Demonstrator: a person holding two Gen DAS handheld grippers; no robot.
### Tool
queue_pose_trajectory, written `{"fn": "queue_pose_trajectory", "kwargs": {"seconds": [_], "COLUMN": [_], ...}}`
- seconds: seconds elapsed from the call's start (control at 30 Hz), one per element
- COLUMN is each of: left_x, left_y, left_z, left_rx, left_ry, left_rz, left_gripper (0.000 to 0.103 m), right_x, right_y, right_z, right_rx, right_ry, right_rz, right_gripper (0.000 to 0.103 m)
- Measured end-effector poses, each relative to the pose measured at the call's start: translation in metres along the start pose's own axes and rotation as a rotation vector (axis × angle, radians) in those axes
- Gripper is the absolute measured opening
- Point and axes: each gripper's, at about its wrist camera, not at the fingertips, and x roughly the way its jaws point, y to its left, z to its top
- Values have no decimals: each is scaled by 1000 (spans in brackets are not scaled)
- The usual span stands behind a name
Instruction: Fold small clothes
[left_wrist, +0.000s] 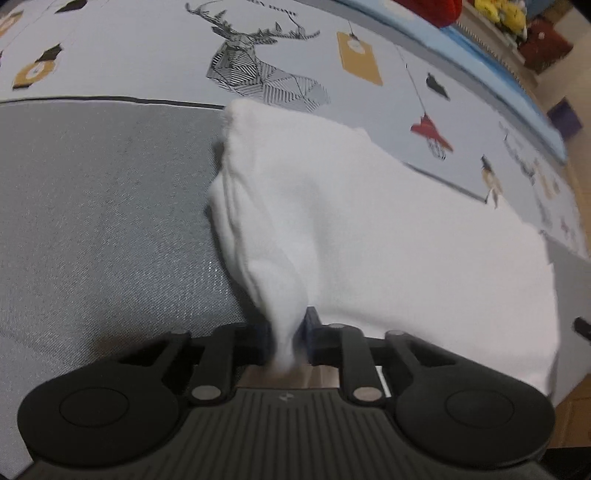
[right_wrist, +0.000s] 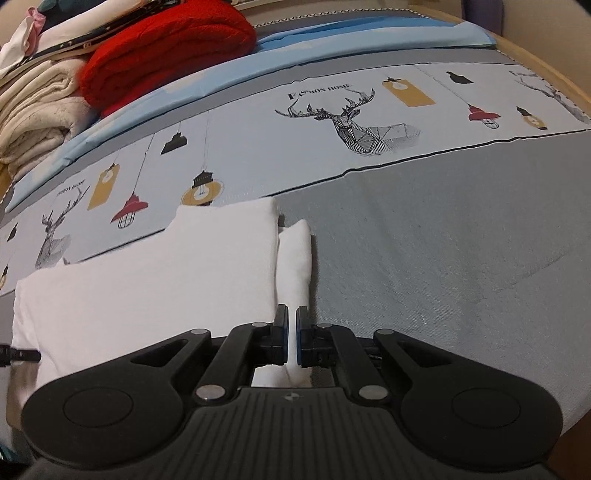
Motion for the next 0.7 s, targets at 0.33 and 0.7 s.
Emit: {"fn": "queue_pose_trajectory", "kwargs": {"seconds": [0.33,0.7], "left_x": [-57,-106], "left_y": [57,16], "left_z": [-3,-4], "left_rx": [50,-54], "left_ry": [-142,-301], "left_rz": [402,-57], "left_gripper": [14,12], "right_x": [7,6], "right_y": [46,71], "right_z": [5,3], "right_rx": [8,-68], "right_ry": [-54,-71], "right_rz": [26,71], "right_gripper": [3,3]}}
